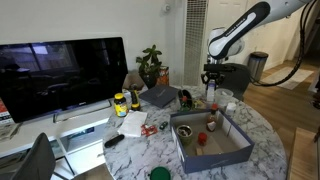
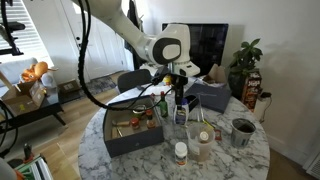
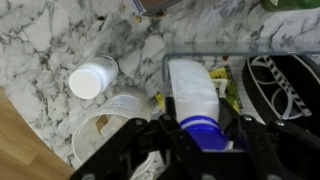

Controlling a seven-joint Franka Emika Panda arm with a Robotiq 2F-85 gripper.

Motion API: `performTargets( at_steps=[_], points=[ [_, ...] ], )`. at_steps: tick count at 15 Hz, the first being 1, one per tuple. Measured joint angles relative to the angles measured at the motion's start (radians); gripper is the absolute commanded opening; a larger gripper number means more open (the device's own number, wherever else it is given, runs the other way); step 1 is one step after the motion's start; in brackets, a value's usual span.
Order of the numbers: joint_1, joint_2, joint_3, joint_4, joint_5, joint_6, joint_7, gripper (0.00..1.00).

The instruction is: Pick up the white bottle on the left and put it inside the clear container

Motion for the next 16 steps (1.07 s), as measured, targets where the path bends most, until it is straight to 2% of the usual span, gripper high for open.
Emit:
performTargets(
  at_steps=[2,3,4,5,8,9,14,16],
  points=[
    [0.001,-0.021,0.002,-0.023,0.0,0.0,-0.013,0.19],
    [0.001,-0.029,0.002,-0.031,0.0,0.0,-0.016,0.69],
    [0.002,-0.036,0.002,-0.039,0.0,0.0,-0.019,0.7],
    [0.002,-0.042,0.002,-0.046,0.0,0.0,-0.02,0.76],
    [0.002,-0.055,0.002,-0.067,-0.003,0.0,-0.021,0.97],
    [0.002,-0.059,0.002,-0.073,-0.004,0.0,-0.021,1.0],
    [0.004,-0.074,0.003,-0.083,-0.004,0.0,-0.021,1.0],
    [0.001,-0.095,0.021,-0.085,0.054,-0.005,-0.067,1.0]
  ],
)
